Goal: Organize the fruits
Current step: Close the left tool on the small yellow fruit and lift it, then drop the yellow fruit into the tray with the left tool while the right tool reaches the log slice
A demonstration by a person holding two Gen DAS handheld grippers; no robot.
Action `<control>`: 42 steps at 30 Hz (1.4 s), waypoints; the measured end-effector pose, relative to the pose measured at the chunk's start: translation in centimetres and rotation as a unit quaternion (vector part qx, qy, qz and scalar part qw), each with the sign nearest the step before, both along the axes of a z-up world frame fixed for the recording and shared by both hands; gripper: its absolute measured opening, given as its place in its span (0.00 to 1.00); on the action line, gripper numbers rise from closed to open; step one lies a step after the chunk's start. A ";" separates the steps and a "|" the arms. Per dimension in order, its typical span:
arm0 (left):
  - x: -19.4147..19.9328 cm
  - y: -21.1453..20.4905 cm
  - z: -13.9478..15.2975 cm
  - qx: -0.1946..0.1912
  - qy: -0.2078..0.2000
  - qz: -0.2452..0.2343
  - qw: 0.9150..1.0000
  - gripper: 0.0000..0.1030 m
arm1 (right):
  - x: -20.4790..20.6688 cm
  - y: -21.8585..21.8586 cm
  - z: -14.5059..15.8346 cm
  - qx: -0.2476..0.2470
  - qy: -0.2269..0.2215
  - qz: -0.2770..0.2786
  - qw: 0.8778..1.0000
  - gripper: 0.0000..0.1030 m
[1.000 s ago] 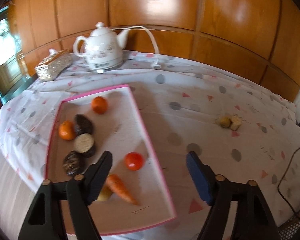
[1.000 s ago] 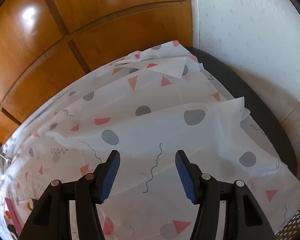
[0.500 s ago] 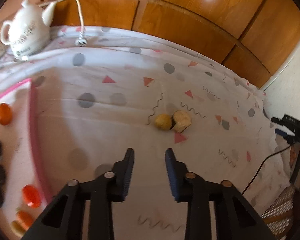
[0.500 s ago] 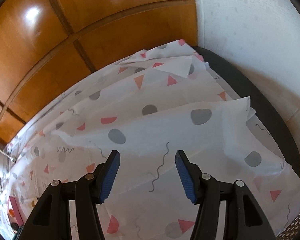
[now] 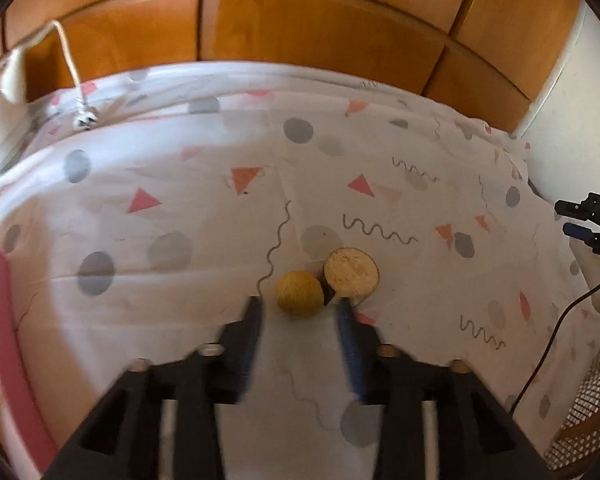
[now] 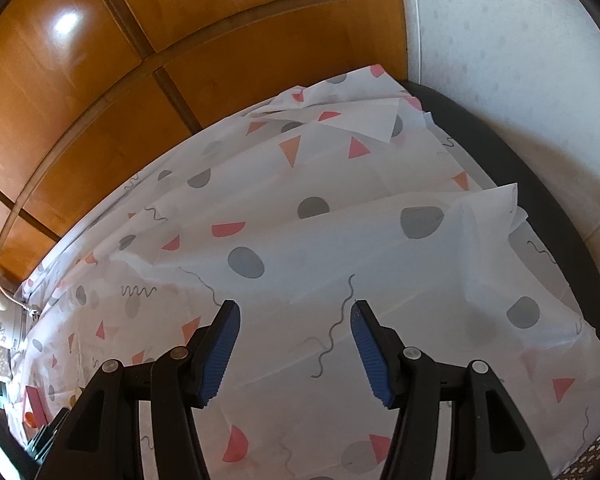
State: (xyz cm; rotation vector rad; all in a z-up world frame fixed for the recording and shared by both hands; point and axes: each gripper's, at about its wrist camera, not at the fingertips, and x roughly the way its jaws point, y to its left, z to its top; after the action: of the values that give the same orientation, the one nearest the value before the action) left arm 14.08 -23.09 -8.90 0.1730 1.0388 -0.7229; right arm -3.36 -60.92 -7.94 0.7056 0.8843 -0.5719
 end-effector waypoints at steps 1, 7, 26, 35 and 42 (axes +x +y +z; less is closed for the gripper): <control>0.4 -0.2 -0.3 0.002 -0.001 -0.003 1.000 0.46 | 0.1 0.1 0.0 -0.001 0.000 0.002 1.000 0.57; 0.9 -0.8 -0.9 -0.005 0.000 -0.019 1.000 0.27 | 0.3 0.0 0.0 -0.001 0.003 0.007 1.000 0.57; -4.3 5.1 1.0 -0.008 -0.008 0.063 0.998 0.26 | 3.9 5.0 -0.6 -0.027 0.029 0.147 0.988 0.57; -6.0 8.1 3.6 -0.025 -0.030 0.090 0.995 0.26 | 6.4 12.3 -0.6 -0.107 0.033 0.302 0.947 0.57; -7.0 11.2 5.5 -0.039 -0.047 0.118 0.991 0.26 | 6.7 16.9 -0.4 -0.162 0.015 0.384 0.909 0.57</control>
State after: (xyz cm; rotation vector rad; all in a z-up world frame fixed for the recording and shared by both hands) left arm 7.04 -11.94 -3.40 0.0149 0.9214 -0.5337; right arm 3.37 -44.02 -8.39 0.0140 0.9814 -0.0113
